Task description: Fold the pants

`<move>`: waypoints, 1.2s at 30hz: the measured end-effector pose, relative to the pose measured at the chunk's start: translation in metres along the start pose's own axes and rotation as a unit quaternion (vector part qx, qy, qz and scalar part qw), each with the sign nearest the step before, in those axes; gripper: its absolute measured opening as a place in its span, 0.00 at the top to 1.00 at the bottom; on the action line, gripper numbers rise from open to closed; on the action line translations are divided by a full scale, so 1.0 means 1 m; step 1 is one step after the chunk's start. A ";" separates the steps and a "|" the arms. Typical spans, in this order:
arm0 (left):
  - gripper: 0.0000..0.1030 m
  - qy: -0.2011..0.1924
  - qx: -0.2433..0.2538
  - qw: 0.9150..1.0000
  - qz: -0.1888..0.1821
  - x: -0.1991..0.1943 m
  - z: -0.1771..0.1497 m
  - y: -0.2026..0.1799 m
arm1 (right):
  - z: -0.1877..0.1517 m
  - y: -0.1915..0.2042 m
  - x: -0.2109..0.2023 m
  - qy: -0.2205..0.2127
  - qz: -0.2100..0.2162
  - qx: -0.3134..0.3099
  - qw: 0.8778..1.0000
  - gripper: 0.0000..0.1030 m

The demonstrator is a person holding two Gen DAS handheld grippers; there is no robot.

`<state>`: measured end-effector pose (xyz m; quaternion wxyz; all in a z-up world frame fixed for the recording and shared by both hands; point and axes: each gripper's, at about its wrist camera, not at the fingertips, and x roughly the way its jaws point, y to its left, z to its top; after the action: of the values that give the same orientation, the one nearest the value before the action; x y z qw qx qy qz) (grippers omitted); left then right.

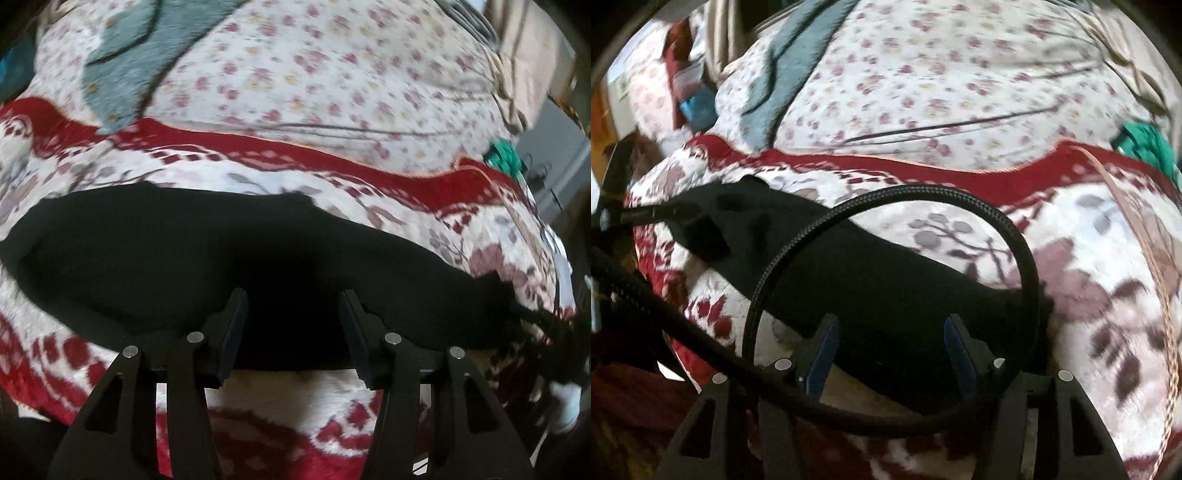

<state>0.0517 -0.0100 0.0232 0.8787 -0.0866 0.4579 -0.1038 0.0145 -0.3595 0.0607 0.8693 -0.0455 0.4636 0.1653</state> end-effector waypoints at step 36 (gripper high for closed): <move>0.51 0.005 0.082 0.997 -0.014 0.022 0.010 -0.009 | 0.020 0.057 0.042 -0.006 0.093 -0.084 0.992 0.92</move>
<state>0.0713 -0.0237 0.0132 0.8788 -0.0199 0.4512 -0.1537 0.0334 -0.2905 0.0416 0.8461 -0.0744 0.4451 0.2838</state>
